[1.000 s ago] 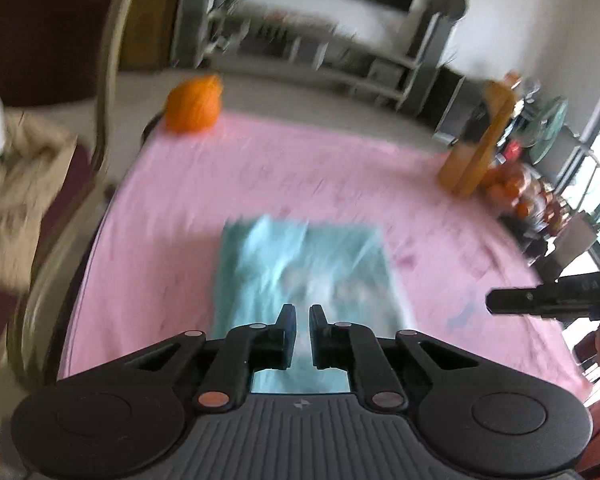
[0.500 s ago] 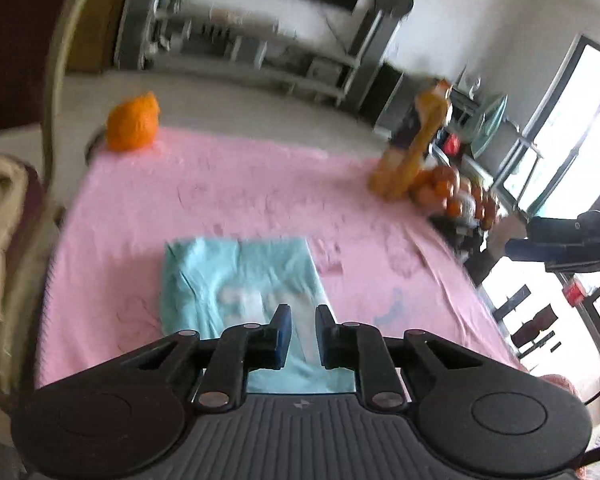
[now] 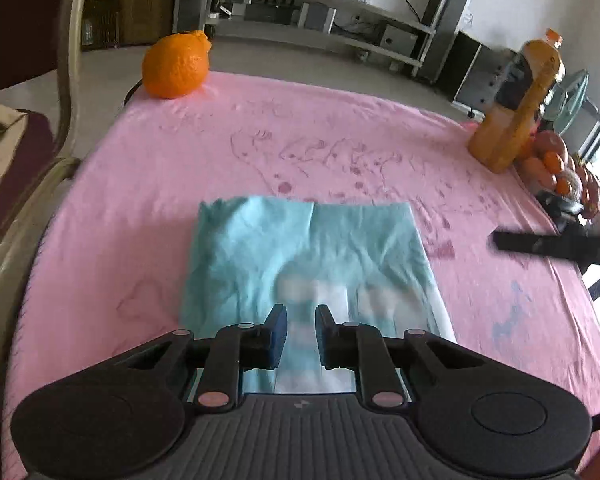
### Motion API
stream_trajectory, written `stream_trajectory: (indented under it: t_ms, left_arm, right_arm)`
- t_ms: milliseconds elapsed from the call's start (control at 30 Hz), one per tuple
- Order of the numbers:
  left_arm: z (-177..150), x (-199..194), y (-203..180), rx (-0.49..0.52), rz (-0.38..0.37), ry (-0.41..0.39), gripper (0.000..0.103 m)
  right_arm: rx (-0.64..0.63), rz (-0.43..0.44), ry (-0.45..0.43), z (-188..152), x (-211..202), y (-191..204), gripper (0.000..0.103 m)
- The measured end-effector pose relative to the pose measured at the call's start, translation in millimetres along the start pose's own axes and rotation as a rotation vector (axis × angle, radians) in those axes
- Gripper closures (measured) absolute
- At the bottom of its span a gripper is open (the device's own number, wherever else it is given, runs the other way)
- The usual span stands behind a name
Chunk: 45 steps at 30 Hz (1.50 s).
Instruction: Fold clothes
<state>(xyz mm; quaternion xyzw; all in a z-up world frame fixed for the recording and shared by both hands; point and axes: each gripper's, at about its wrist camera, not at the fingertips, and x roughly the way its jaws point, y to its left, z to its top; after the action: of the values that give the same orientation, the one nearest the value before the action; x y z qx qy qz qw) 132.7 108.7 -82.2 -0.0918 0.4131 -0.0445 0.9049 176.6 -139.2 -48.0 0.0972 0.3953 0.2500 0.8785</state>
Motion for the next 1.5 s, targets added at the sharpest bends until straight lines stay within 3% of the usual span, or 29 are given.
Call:
stream_trajectory:
  t_ms: [200,333,367,400,500,600,667,700,800,867,1033,1300,1400,1500]
  left_arm:
    - [22.5,47.1,5.1,-0.004,-0.013,-0.029,0.089]
    - [27.8,68.0,17.1,-0.031,0.022,-0.065,0.093]
    - [29.0,68.6,21.3,-0.048,0.050,-0.088,0.092]
    - [30.0,69.0,26.0,-0.066,0.079,-0.109,0.092]
    - [30.9,67.8,42.6,-0.134,0.156,-0.159,0.092]
    - [29.7,62.2,50.4,-0.200,0.179,-0.185,0.091]
    - [29.7,58.2,50.2,-0.206,0.295,-0.201,0.097]
    - [29.2,52.0,53.5,-0.221,0.304,-0.199,0.097]
    - [27.8,33.6,63.6,-0.266,0.331,-0.194,0.097]
    - [26.5,19.4,68.0,-0.287,0.345,-0.195,0.097]
    - [8.3,-51.3,44.1,-0.217,0.226,-0.236,0.095]
    - [-53.4,-105.9,10.3,-0.114,0.106,-0.144,0.091]
    - [-74.2,-102.9,-2.5,-0.094,0.050,-0.084,0.092]
    - [-88.6,-89.1,-24.5,-0.035,0.013,-0.045,0.093]
  right_arm:
    - [0.231,0.257,0.075,-11.4,69.8,-15.2,0.080]
    - [0.351,0.342,0.147,-15.9,113.5,-15.1,0.081]
    - [0.374,0.344,0.152,-17.4,122.6,-16.2,0.094]
    - [0.406,0.355,0.143,-18.3,129.6,-21.4,0.099]
    - [0.529,0.387,0.091,-20.9,134.2,-47.1,0.103]
    - [0.604,0.321,-0.013,-23.9,124.2,-71.4,0.103]
    - [0.667,0.325,-0.070,-28.3,118.3,-88.8,0.103]
    - [0.677,0.293,-0.091,-29.1,113.8,-91.0,0.103]
    - [0.659,0.196,-0.115,-29.7,99.4,-89.3,0.103]
    - [0.666,0.166,-0.119,-29.0,79.6,-86.9,0.095]
    - [0.579,0.142,-0.123,-21.4,8.5,-75.2,0.090]
    - [0.436,0.164,-0.139,-36.1,-117.1,-37.8,0.079]
    - [0.413,0.172,-0.098,-55.1,-118.4,-22.0,0.079]
    - [0.354,0.141,-0.018,-79.1,-88.3,3.7,0.079]
